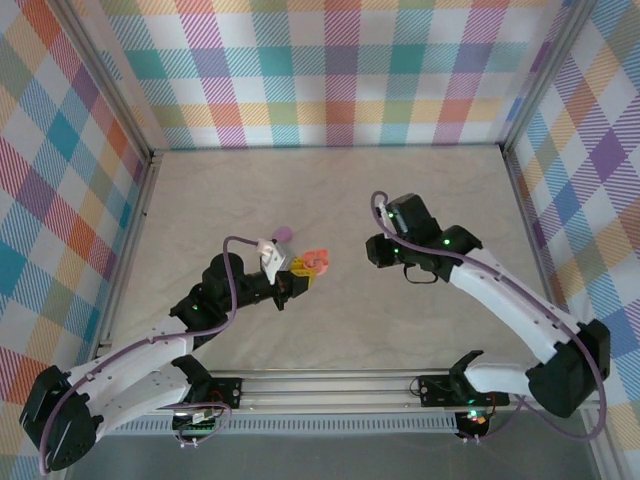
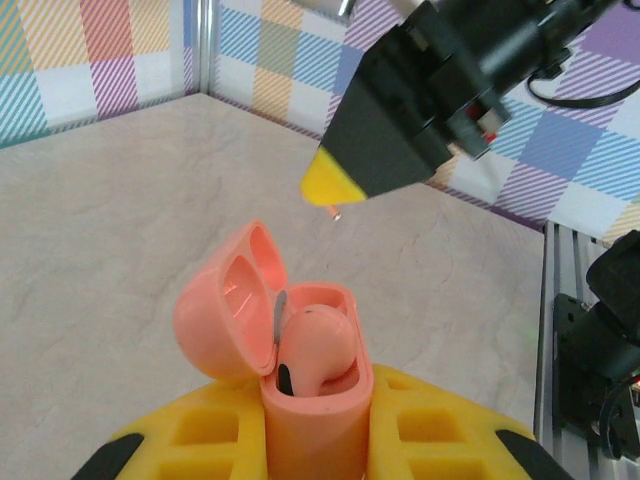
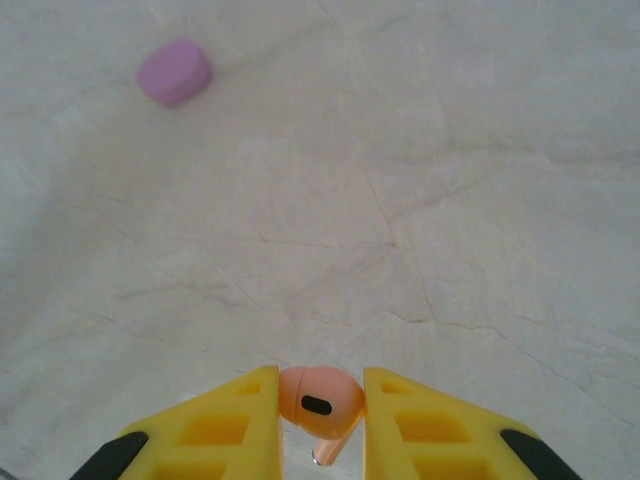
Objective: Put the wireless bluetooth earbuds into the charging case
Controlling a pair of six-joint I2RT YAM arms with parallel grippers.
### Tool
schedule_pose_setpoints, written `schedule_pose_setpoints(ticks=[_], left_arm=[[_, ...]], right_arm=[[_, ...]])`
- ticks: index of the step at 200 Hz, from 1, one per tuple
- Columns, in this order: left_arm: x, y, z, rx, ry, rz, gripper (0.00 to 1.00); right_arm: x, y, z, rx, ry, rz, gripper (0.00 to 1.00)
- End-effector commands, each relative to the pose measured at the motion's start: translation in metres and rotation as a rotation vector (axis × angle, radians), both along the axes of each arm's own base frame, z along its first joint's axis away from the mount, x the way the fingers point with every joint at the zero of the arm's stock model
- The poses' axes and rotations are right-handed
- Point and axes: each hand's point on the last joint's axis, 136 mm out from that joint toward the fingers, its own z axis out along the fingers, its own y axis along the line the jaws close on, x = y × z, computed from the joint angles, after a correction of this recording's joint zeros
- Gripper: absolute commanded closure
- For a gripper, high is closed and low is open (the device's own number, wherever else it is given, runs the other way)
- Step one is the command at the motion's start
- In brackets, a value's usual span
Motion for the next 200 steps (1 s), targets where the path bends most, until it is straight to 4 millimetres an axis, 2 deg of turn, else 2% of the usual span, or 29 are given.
schedule_pose_setpoints(ticks=[1,56,93,130,167,200], left_arm=[[0.000,-0.007,0.016,-0.059,-0.042,-0.022,1.00],[0.002,-0.021,0.030,-0.118,-0.084,-0.081,1.00],[0.004,-0.029,0.037,-0.131,-0.090,-0.107,1.00],[0.004,-0.031,0.046,-0.162,-0.096,-0.102,1.00],[0.004,-0.029,0.050,-0.171,-0.094,-0.091,1.00],[0.007,-0.027,0.055,-0.182,-0.083,-0.061,1.00]], right_arm=[[-0.001,0.004,0.038,0.085,-0.071,-0.008,0.79],[-0.018,0.012,0.113,0.271,-0.238,0.055,0.81],[-0.029,0.032,0.138,0.340,-0.352,0.163,0.81],[-0.029,0.053,0.144,0.402,-0.402,0.236,0.81],[-0.030,0.072,0.133,0.400,-0.375,0.309,0.81],[-0.033,0.077,0.122,0.378,-0.374,0.338,0.81]])
